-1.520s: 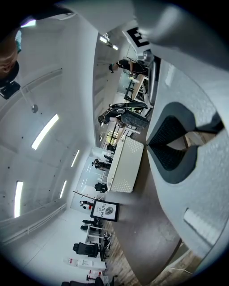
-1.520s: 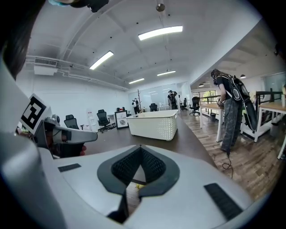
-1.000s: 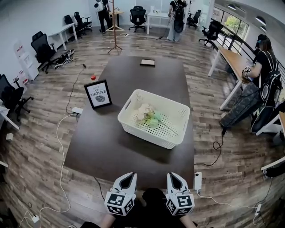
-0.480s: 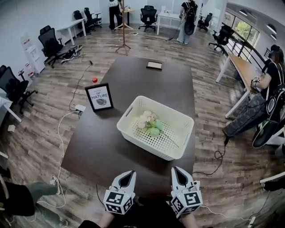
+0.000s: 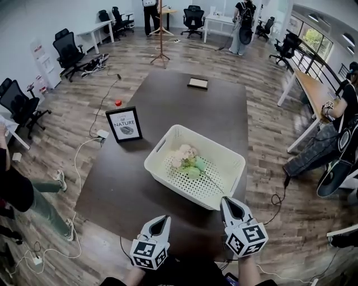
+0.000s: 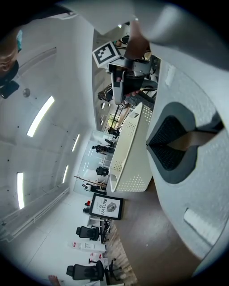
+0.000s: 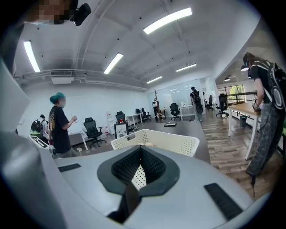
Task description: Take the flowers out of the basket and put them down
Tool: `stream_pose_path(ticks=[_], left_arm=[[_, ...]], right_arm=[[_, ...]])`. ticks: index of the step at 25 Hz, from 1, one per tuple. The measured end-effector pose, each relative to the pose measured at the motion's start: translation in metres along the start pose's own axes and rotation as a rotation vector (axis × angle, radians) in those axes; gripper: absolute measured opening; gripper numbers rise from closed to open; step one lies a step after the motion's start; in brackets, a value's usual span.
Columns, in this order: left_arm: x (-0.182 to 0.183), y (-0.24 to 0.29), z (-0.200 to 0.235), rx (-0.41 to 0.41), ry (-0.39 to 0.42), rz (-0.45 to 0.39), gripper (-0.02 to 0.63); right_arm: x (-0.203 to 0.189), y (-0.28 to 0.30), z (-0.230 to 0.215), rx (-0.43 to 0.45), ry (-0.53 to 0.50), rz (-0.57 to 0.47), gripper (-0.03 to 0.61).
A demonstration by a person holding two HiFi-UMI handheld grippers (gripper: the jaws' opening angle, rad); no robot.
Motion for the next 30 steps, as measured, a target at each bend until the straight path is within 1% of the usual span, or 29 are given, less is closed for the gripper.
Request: stream_pose_path(ticks=[3, 7, 9, 10, 12, 16, 17, 19, 20, 25, 28, 30], left_arm=[[0.002, 0.005, 0.005, 0.021, -0.009, -0.007, 0.009], [0.007, 0.013, 0.008, 0.018, -0.008, -0.013, 0.009], [0.01, 0.014, 0.013, 0.017, -0.013, -0.009, 0.009], [0.011, 0.014, 0.017, 0.017, -0.016, -0.007, 0.009], [0.015, 0.014, 0.024, 0.015, -0.02, -0.005, 0.009], [0.028, 0.015, 0.04, 0.006, -0.011, -0.013, 0.009], [0.031, 0.015, 0.044, 0.005, -0.012, -0.015, 0.009], [0.033, 0.017, 0.052, 0.007, -0.017, -0.015, 0.009], [0.033, 0.018, 0.055, 0.006, -0.021, -0.014, 0.009], [0.036, 0.027, 0.055, -0.016, -0.024, -0.012, 0.009], [0.035, 0.032, 0.058, -0.026, -0.014, 0.001, 0.009], [0.033, 0.035, 0.06, -0.029, -0.015, 0.013, 0.009]], right_arm=[[0.009, 0.013, -0.002, 0.022, -0.036, 0.01, 0.008], [0.018, 0.035, -0.008, 0.017, -0.076, 0.035, 0.01], [0.022, 0.047, -0.008, 0.025, -0.099, 0.06, 0.071], [0.024, 0.053, -0.008, 0.026, -0.108, 0.072, 0.081], [0.028, 0.063, -0.008, 0.017, -0.113, 0.083, 0.081], [0.033, 0.077, -0.009, -0.007, -0.093, 0.092, 0.096], [0.032, 0.08, -0.009, -0.015, -0.092, 0.097, 0.107], [0.03, 0.087, -0.01, -0.033, -0.101, 0.105, 0.164], [0.028, 0.09, -0.01, -0.037, -0.108, 0.111, 0.173], [0.024, 0.101, -0.015, -0.003, -0.154, 0.178, 0.192], [0.02, 0.112, -0.02, 0.007, -0.142, 0.212, 0.192], [0.017, 0.119, -0.021, 0.012, -0.137, 0.236, 0.206]])
Point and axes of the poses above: the fingertips, and each gripper's own axes: y forward along the fingers, z to its left, x out of its top, the point moved 2 cm from there along -y, backward along the fingers, and after that the axes turned 7 degrees about -x, right-handed, at the moved point
